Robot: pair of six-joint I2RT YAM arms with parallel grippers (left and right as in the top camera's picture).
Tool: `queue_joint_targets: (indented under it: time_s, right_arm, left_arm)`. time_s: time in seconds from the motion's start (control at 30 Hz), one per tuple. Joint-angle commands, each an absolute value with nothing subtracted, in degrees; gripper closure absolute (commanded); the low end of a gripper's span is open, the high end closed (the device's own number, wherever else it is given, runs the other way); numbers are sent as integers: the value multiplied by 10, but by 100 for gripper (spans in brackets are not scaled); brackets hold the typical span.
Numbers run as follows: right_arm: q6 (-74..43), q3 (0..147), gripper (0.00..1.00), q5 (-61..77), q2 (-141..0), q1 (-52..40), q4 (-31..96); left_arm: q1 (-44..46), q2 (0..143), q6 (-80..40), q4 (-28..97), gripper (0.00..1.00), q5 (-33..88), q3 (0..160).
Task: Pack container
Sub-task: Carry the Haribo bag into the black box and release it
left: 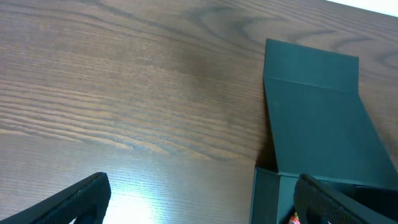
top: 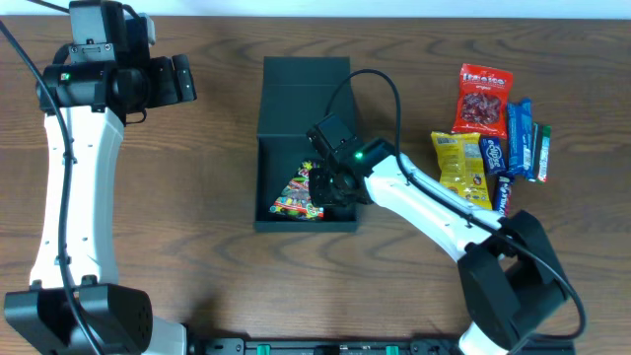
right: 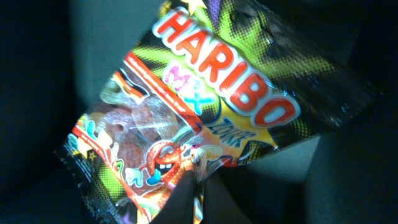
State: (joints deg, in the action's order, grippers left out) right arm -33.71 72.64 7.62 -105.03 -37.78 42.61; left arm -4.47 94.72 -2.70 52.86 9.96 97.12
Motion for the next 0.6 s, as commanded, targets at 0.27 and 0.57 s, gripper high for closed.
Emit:
queue_joint_targets:
  time_s: [0.27, 0.57]
  right_arm:
    - [-329, 722, 49, 45, -1077, -352, 409]
    - [-298, 722, 89, 37, -1129, -345, 371]
  left_arm:
    - [-46, 952, -17, 531, 5, 101, 976]
    - [-46, 952, -17, 531, 5, 101, 976]
